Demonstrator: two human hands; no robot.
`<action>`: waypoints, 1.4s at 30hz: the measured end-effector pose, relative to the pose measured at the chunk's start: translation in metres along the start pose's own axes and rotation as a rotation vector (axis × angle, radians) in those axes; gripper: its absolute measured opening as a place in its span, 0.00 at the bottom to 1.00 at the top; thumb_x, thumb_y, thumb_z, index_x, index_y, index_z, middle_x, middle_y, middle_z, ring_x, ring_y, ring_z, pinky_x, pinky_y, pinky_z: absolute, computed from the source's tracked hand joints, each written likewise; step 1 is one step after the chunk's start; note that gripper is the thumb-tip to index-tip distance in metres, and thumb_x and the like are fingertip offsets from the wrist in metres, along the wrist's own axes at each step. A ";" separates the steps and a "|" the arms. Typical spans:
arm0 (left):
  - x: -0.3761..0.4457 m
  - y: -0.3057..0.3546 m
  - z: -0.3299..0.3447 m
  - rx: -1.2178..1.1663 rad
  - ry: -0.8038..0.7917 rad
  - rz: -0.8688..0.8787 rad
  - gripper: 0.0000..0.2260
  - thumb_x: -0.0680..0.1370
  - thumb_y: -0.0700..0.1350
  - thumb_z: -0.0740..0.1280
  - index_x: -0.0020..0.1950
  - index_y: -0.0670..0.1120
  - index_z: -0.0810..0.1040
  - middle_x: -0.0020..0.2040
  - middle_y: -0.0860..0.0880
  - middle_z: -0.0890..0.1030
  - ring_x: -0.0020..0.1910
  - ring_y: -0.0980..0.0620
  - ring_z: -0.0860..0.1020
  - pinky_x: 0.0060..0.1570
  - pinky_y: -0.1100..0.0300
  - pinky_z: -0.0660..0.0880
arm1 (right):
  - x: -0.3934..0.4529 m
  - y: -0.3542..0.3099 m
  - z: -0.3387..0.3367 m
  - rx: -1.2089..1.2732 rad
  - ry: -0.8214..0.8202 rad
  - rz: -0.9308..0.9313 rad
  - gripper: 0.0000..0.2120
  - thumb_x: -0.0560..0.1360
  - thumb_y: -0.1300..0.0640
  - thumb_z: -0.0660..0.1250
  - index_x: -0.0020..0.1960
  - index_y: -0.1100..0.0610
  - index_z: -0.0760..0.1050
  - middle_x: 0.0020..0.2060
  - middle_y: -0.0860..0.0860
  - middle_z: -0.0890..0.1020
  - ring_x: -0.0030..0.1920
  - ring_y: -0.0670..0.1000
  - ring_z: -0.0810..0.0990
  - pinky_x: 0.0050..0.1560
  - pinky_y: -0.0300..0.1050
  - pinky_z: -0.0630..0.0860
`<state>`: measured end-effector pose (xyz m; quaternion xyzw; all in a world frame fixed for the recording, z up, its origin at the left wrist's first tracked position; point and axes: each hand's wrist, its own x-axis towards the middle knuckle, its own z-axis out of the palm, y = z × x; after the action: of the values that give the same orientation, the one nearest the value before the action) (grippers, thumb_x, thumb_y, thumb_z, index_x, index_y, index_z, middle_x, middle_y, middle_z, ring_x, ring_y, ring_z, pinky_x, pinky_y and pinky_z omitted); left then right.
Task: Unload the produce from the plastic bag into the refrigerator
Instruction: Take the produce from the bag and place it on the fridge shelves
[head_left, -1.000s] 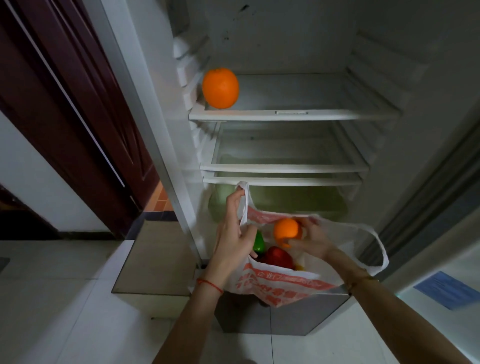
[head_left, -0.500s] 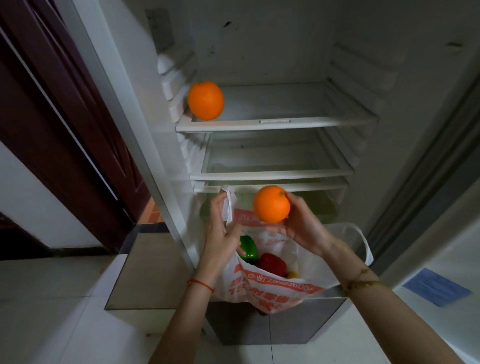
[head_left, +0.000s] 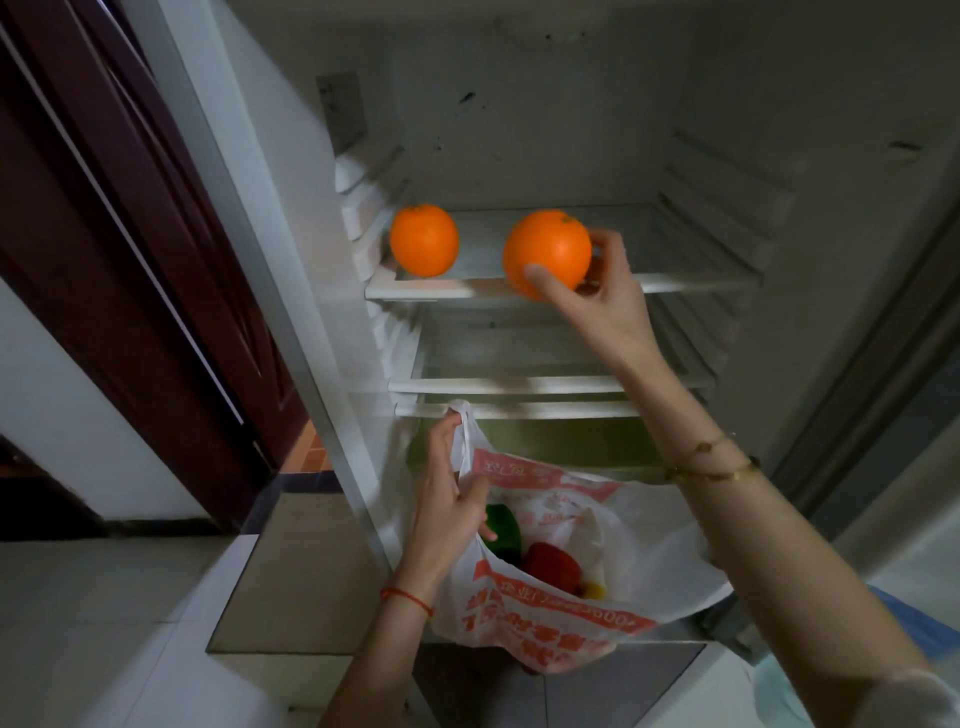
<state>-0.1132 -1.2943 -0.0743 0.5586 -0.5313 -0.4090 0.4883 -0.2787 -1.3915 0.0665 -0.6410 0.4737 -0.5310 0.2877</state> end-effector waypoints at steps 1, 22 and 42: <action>0.000 0.000 0.000 -0.004 0.000 0.007 0.30 0.78 0.32 0.61 0.71 0.61 0.59 0.63 0.33 0.73 0.24 0.52 0.76 0.24 0.58 0.76 | 0.013 -0.003 0.005 -0.057 0.020 -0.022 0.28 0.71 0.43 0.74 0.65 0.51 0.67 0.55 0.46 0.74 0.50 0.42 0.77 0.46 0.32 0.71; -0.005 0.005 -0.005 -0.007 -0.005 0.042 0.30 0.79 0.33 0.62 0.65 0.67 0.59 0.53 0.52 0.75 0.26 0.51 0.77 0.27 0.56 0.78 | 0.083 0.016 0.049 -0.368 -0.028 -0.030 0.44 0.60 0.30 0.69 0.68 0.56 0.69 0.63 0.54 0.76 0.64 0.57 0.74 0.63 0.58 0.73; -0.043 -0.012 -0.010 -0.016 -0.048 0.046 0.30 0.79 0.33 0.61 0.73 0.60 0.59 0.67 0.45 0.73 0.35 0.45 0.80 0.28 0.57 0.78 | -0.142 0.195 0.020 -0.820 -0.878 0.269 0.13 0.75 0.50 0.68 0.55 0.56 0.78 0.55 0.53 0.80 0.58 0.52 0.76 0.62 0.46 0.72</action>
<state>-0.1056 -1.2507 -0.0865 0.5322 -0.5523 -0.4152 0.4894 -0.3172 -1.3400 -0.1669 -0.7929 0.5534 0.0490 0.2504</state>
